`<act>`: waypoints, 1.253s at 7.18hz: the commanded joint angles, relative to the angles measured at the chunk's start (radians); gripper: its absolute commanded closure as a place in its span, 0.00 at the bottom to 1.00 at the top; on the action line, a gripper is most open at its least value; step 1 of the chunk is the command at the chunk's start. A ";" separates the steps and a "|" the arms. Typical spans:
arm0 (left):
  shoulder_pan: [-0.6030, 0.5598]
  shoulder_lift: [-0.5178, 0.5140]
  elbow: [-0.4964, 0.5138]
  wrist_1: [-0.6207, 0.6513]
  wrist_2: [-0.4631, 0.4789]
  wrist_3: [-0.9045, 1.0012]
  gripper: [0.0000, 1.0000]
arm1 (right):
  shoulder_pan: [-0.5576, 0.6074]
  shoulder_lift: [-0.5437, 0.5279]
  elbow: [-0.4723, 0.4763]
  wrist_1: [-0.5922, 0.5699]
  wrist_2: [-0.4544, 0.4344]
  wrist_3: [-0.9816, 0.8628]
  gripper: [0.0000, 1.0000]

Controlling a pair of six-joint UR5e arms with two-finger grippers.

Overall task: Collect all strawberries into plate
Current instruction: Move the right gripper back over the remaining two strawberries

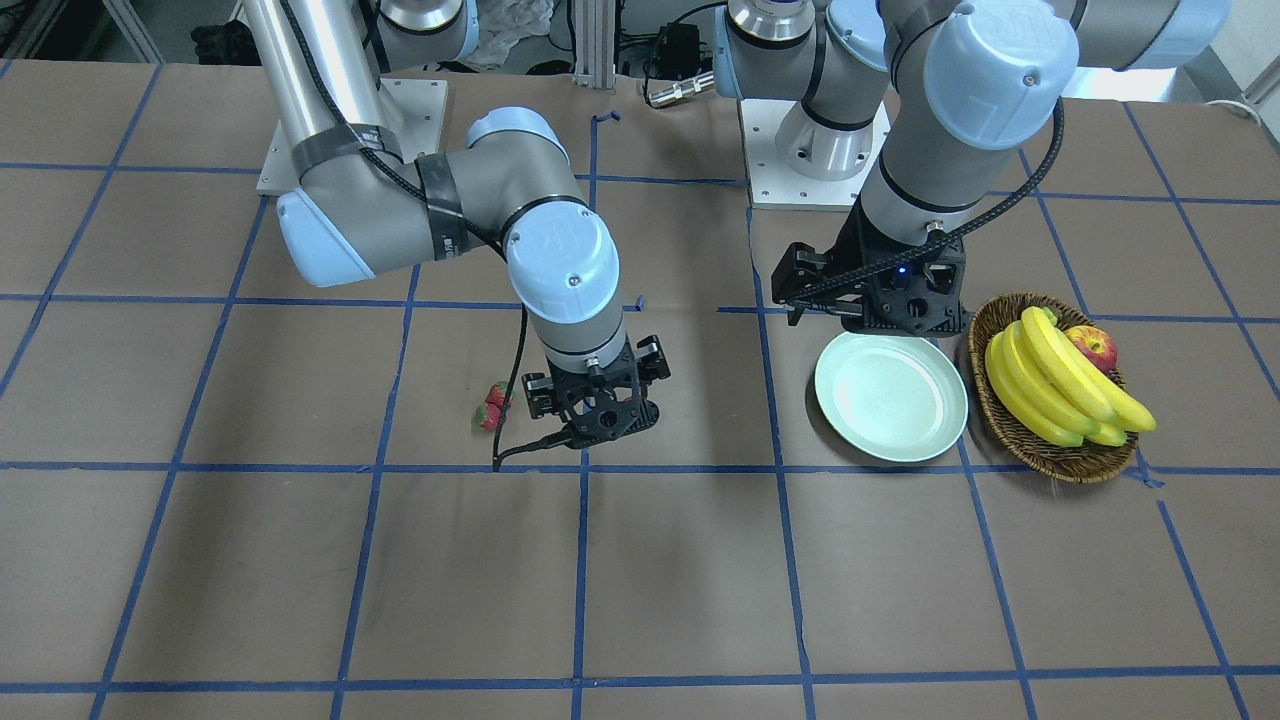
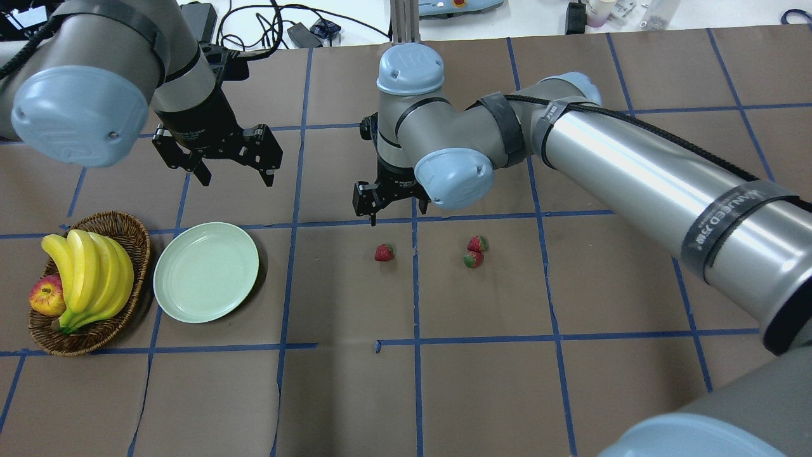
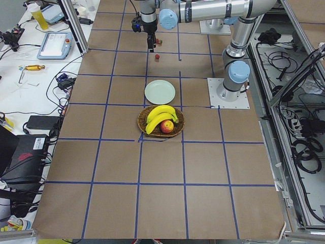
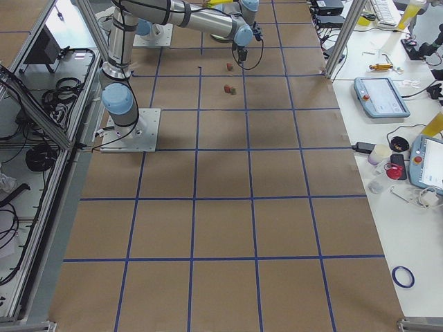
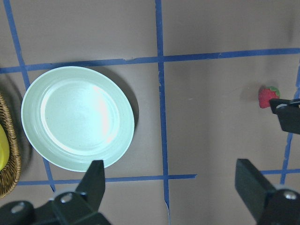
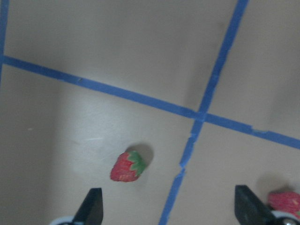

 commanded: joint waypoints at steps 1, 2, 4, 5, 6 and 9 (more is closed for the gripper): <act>-0.020 0.000 0.000 0.000 -0.001 -0.013 0.00 | -0.110 -0.054 0.020 0.045 -0.061 0.032 0.00; -0.035 0.000 -0.001 0.000 0.004 -0.016 0.00 | -0.147 -0.056 0.024 0.095 -0.078 0.037 0.00; -0.046 0.000 -0.001 0.000 0.001 -0.016 0.00 | -0.150 -0.046 0.100 0.093 -0.078 0.098 0.00; -0.055 -0.002 -0.001 0.000 -0.001 -0.019 0.00 | -0.149 -0.032 0.131 0.065 -0.115 0.100 0.00; -0.058 -0.002 -0.003 0.000 -0.001 -0.017 0.00 | -0.149 -0.010 0.134 0.041 -0.126 0.100 0.00; -0.060 -0.002 -0.015 0.000 0.001 -0.019 0.00 | -0.149 0.045 0.140 0.036 -0.128 0.075 0.04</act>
